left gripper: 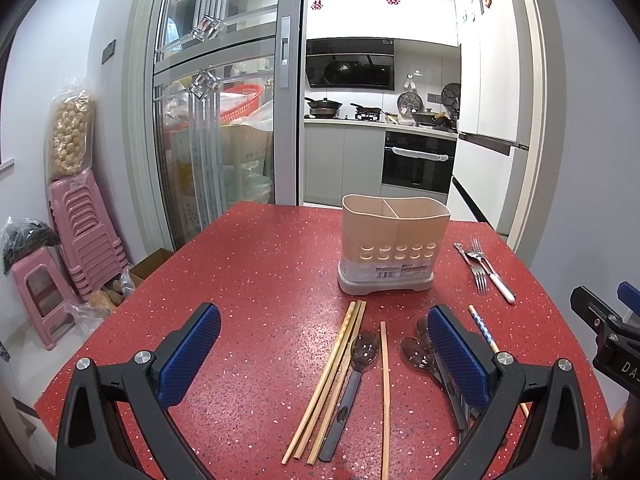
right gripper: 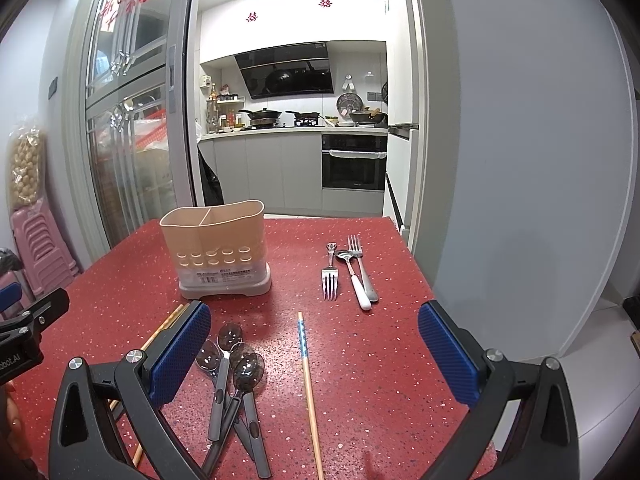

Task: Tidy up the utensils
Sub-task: 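Grasp the blue-dotted chopstick with the right tool while the left tool grasps a plain wooden chopstick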

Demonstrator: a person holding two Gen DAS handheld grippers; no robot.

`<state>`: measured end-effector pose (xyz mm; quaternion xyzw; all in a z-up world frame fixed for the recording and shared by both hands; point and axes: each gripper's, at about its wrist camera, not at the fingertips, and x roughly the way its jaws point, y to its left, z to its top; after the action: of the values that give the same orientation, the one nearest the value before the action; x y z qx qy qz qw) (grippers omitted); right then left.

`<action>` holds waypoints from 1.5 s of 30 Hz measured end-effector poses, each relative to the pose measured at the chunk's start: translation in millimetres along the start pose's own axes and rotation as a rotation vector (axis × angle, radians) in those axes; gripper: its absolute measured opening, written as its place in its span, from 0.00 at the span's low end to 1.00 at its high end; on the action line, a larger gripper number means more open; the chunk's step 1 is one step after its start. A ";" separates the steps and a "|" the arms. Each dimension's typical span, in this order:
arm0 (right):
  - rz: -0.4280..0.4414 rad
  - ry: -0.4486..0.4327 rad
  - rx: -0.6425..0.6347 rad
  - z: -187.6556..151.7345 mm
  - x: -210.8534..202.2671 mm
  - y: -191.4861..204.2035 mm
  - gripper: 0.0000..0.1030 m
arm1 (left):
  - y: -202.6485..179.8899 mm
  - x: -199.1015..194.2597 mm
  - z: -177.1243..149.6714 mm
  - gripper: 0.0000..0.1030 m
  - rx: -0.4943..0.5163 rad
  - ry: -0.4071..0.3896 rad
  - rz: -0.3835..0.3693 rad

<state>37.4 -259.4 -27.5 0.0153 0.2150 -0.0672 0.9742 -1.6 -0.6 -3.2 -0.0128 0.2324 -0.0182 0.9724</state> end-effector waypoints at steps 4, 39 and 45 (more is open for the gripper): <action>0.013 0.020 -0.005 1.1 5.5 0.7 1.00 | 3.9 10.7 -2.7 1.00 0.007 0.046 -0.012; 0.137 0.603 0.042 -25.3 156.9 -22.3 0.83 | 29.2 200.0 -25.4 1.00 0.172 0.565 -0.112; 0.134 0.660 0.029 -31.3 173.7 -18.7 0.83 | 30.2 204.0 -21.9 1.00 0.178 0.572 -0.117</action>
<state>177.8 -297.7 -129.0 0.0643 0.5165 0.0023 0.8539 171.2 20.7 -115.8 0.0648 0.4930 -0.0972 0.8621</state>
